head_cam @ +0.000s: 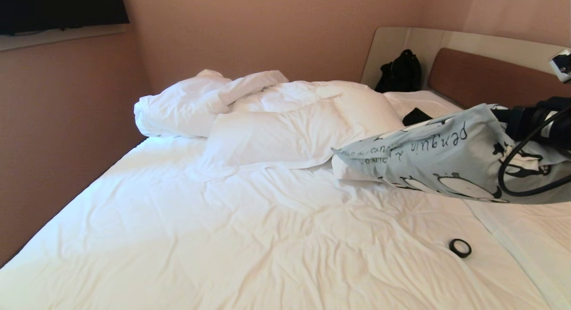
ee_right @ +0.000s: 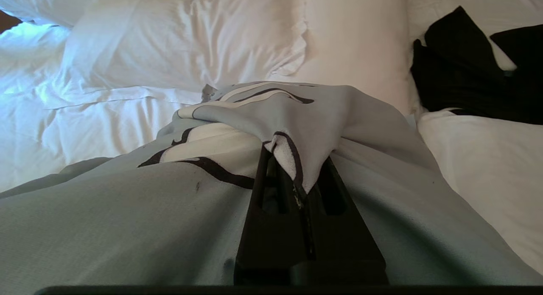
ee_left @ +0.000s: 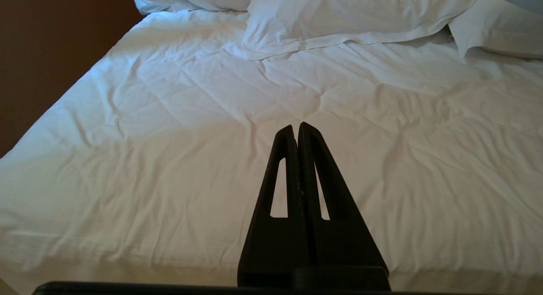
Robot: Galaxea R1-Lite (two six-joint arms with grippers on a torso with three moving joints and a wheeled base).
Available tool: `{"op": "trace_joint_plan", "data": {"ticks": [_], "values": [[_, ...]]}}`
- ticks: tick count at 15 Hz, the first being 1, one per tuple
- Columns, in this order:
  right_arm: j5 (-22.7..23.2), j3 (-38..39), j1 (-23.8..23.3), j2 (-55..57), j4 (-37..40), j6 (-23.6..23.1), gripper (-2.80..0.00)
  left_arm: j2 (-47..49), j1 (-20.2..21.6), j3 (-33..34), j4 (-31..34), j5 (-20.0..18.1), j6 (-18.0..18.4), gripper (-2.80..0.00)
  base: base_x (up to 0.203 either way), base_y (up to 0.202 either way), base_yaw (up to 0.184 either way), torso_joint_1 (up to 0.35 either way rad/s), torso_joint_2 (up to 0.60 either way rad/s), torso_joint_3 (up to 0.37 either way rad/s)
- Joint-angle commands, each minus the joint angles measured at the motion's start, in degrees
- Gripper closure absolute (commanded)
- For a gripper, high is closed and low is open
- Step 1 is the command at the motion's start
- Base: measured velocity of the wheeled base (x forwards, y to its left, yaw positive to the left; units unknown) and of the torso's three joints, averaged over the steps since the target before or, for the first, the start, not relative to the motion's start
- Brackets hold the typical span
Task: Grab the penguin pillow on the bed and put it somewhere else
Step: Move to the head of the bed, then place the pillow at the bedside
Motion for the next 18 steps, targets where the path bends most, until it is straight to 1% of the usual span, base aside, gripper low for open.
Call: {"op": "trace_joint_plan", "data": {"ticks": [1,14,16,18], "values": [[0.1,0.0,0.0,0.0,-0.1,0.0,0.0,0.0,0.1,0.1,0.0,0.0,0.0,0.0,0.0,-0.194,-0.001,0.009,0.0,0.002],[0.1,0.0,0.0,0.4,-0.1,-0.1,0.0,0.0,0.0,0.1,0.0,0.0,0.0,0.0,0.0,-0.19,0.0,0.003,0.0,0.001],[0.0,-0.1,-0.1,0.5,-0.1,-0.1,0.0,0.0,0.0,0.1,0.0,0.0,0.0,0.0,0.0,-0.049,-0.001,0.001,0.0,0.001],[0.0,-0.3,-1.3,0.7,-0.1,-0.1,0.0,0.0,0.0,0.1,0.0,0.0,-0.1,0.0,0.0,0.0,0.0,0.0,0.0,0.0]]}}
